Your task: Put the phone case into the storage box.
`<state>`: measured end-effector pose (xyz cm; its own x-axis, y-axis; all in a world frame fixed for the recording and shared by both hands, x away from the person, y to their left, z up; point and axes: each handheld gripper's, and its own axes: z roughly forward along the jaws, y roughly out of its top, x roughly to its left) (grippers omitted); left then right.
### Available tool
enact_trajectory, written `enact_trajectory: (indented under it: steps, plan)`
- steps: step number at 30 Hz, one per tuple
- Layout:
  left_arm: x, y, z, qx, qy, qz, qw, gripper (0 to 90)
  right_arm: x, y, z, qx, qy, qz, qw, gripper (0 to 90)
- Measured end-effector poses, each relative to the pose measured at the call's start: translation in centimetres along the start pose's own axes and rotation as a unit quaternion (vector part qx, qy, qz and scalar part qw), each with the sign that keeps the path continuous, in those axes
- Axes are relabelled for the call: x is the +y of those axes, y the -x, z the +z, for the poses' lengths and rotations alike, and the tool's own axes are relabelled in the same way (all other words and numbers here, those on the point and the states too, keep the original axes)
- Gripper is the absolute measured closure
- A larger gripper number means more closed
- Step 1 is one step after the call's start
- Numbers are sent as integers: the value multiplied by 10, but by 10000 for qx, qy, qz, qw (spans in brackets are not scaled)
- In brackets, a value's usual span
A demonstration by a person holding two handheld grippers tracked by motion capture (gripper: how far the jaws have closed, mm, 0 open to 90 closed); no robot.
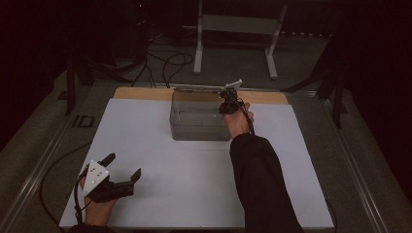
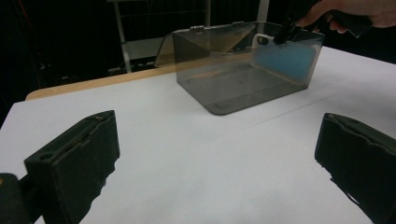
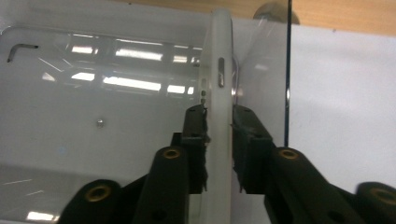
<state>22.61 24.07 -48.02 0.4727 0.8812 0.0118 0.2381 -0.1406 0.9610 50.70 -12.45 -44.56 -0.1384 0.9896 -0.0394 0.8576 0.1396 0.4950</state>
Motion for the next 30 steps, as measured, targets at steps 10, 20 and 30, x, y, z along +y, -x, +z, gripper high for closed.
enact_trajectory:
  steps: [10,20,30]
  plan:
    - [0,0,0,0,-4,1,10000,7,-3,-3,-12,90,196,-317,9993,660]
    - [0,1,0,5,-10,23,10000,7,-8,-4,-22,278,663,-1035,9920,451]
    - [0,0,-1,19,-5,3,10000,7,-16,-10,-32,111,1040,-1334,9855,174]
